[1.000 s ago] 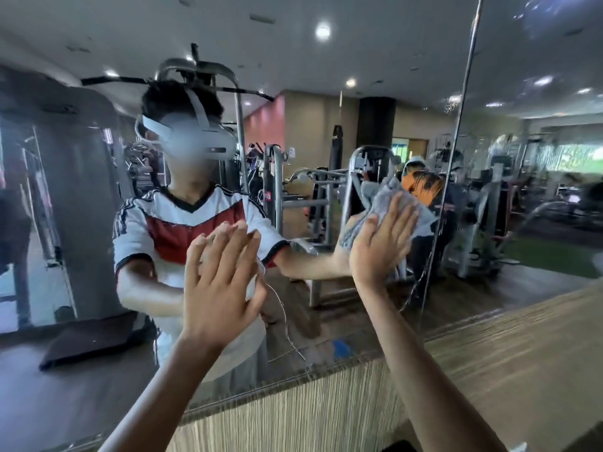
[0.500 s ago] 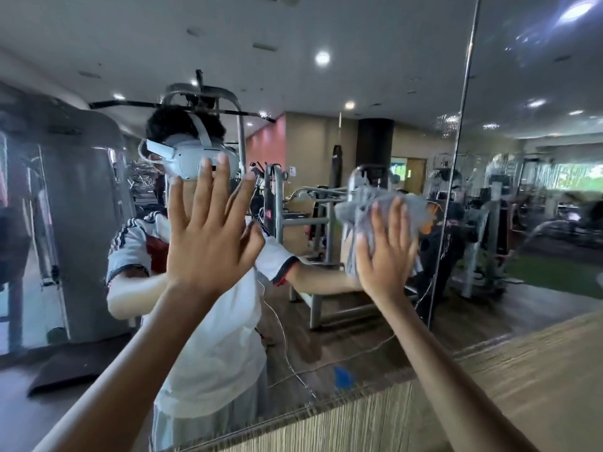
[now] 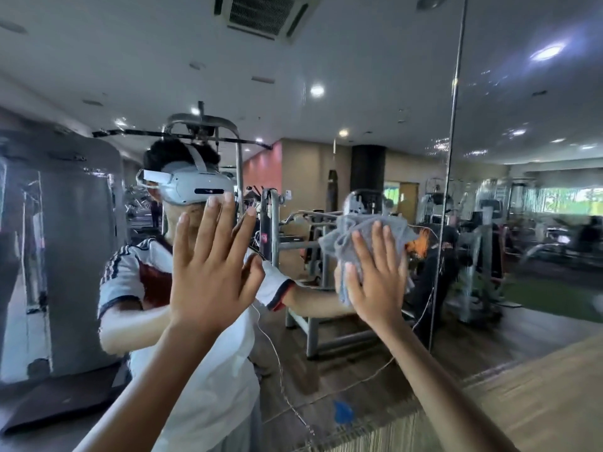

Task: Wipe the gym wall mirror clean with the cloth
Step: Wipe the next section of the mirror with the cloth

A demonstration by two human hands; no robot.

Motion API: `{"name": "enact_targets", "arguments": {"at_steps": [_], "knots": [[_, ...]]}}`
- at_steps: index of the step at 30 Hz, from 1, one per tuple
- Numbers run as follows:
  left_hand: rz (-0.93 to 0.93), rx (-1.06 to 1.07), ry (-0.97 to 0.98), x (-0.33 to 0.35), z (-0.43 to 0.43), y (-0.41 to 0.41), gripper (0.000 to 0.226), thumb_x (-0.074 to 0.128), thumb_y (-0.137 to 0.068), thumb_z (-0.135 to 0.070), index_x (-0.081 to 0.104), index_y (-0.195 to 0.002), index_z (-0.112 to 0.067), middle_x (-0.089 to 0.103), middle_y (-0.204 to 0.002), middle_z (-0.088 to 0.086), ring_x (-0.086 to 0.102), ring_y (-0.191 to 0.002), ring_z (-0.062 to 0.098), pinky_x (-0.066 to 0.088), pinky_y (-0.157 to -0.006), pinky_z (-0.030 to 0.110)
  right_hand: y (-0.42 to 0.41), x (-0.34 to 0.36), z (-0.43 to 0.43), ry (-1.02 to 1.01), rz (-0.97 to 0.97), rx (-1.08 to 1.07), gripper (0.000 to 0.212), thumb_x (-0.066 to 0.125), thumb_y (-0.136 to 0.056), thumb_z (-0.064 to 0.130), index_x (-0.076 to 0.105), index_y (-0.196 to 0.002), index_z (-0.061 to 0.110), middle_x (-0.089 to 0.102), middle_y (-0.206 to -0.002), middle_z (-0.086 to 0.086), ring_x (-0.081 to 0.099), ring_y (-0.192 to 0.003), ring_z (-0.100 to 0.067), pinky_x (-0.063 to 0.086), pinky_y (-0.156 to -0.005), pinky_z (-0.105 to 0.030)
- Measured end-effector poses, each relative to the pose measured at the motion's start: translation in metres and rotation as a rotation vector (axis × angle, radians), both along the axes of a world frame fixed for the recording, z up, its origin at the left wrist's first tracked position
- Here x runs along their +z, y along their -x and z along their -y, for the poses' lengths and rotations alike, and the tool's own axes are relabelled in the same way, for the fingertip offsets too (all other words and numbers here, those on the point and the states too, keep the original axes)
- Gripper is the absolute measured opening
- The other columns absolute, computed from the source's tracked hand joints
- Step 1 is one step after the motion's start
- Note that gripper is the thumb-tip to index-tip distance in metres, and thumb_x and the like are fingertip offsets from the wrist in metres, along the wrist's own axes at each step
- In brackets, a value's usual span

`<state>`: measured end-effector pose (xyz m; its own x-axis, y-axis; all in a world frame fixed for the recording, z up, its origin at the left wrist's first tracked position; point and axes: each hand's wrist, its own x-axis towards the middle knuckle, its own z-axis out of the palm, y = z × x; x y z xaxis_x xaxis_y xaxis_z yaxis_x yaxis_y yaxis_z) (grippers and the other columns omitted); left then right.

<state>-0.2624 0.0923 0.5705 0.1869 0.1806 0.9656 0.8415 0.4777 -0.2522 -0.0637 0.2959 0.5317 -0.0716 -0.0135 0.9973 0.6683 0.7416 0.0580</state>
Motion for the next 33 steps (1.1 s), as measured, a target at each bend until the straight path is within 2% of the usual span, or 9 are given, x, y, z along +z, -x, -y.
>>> {"name": "enact_targets", "arguments": {"at_steps": [3,5,9,14,16,20,24,30,33], "knots": [[0.009,0.010,-0.013,-0.001,-0.003,-0.002,0.065,0.043,-0.098,-0.039,0.034,-0.155,-0.011,0.024,-0.163,0.019,0.021,-0.152,0.034,0.015,-0.121,0.058,0.011,0.056,-0.011,0.241,-0.324,0.016,0.053,0.013,-0.106,0.049,0.004,-0.157,0.038,0.020,-0.163,-0.003,0.018,-0.151,-0.023,0.025,-0.116,-0.060],[0.014,0.009,-0.022,-0.001,-0.004,-0.002,0.063,0.043,-0.097,-0.039,0.037,-0.154,-0.011,0.026,-0.162,0.018,0.023,-0.151,0.033,0.016,-0.120,0.058,0.025,0.096,-0.001,0.320,-0.419,0.012,0.056,0.017,-0.105,0.049,0.014,-0.158,0.030,0.025,-0.163,-0.007,0.021,-0.150,-0.025,0.025,-0.116,-0.060],[0.036,-0.017,-0.061,0.006,-0.004,-0.003,0.056,0.041,-0.096,-0.039,0.052,-0.144,-0.012,0.041,-0.155,0.017,0.037,-0.145,0.033,0.018,-0.118,0.055,0.049,0.104,0.040,0.179,-0.201,-0.025,0.060,0.014,-0.104,0.049,0.024,-0.156,0.021,0.025,-0.163,-0.011,0.022,-0.151,-0.027,0.020,-0.119,-0.048],[0.058,-0.016,-0.063,0.026,0.000,-0.001,0.059,0.039,-0.095,-0.045,0.056,-0.138,-0.008,0.056,-0.136,0.016,0.050,-0.127,0.035,0.026,-0.106,0.055,0.015,0.035,0.024,-0.100,0.196,-0.023,0.052,0.018,-0.107,0.043,0.012,-0.157,0.030,0.023,-0.163,-0.006,0.022,-0.150,-0.023,0.028,-0.114,-0.053],[0.010,-0.003,-0.023,0.038,0.003,0.003,0.062,0.040,-0.094,-0.048,0.056,-0.138,-0.007,0.057,-0.134,0.017,0.047,-0.124,0.035,0.026,-0.104,0.055,-0.002,0.038,0.004,0.008,0.074,-0.017,0.054,0.021,-0.106,0.041,0.010,-0.158,0.032,0.018,-0.164,-0.003,0.017,-0.151,-0.019,0.027,-0.116,-0.053],[-0.036,0.044,0.030,0.083,0.006,0.006,0.066,0.040,-0.090,-0.051,0.056,-0.138,-0.007,0.057,-0.135,0.017,0.042,-0.125,0.032,0.024,-0.103,0.056,0.015,0.130,0.006,0.315,-0.330,0.047,0.059,0.019,-0.100,0.043,0.006,-0.156,0.032,0.012,-0.163,0.001,0.010,-0.151,-0.016,0.018,-0.120,-0.057],[-0.068,0.064,0.008,0.130,0.003,0.000,0.068,0.042,-0.088,-0.050,0.058,-0.135,-0.003,0.056,-0.136,0.021,0.038,-0.126,0.032,0.024,-0.102,0.054,0.045,0.185,0.035,0.189,-0.167,0.009,0.057,0.013,-0.102,0.049,0.008,-0.156,0.030,0.010,-0.166,-0.005,0.007,-0.154,-0.022,0.012,-0.122,-0.052],[-0.106,0.086,0.076,0.175,0.012,0.010,0.075,0.038,-0.087,-0.057,0.056,-0.137,-0.005,0.054,-0.139,0.023,0.047,-0.128,0.036,0.022,-0.104,0.054,0.025,0.121,0.019,-0.139,0.156,-0.004,0.056,0.017,-0.105,0.045,0.011,-0.159,0.034,0.011,-0.167,0.001,0.013,-0.153,-0.020,0.020,-0.119,-0.053],[-0.200,0.126,0.104,0.200,0.019,0.018,0.079,0.037,-0.087,-0.061,0.057,-0.136,-0.002,0.054,-0.138,0.025,0.052,-0.129,0.038,0.025,-0.104,0.055,0.003,0.140,-0.011,-0.079,0.063,-0.010,0.056,0.012,-0.105,0.051,0.005,-0.159,0.038,0.012,-0.167,0.002,0.014,-0.153,-0.020,0.017,-0.121,-0.049]]}}
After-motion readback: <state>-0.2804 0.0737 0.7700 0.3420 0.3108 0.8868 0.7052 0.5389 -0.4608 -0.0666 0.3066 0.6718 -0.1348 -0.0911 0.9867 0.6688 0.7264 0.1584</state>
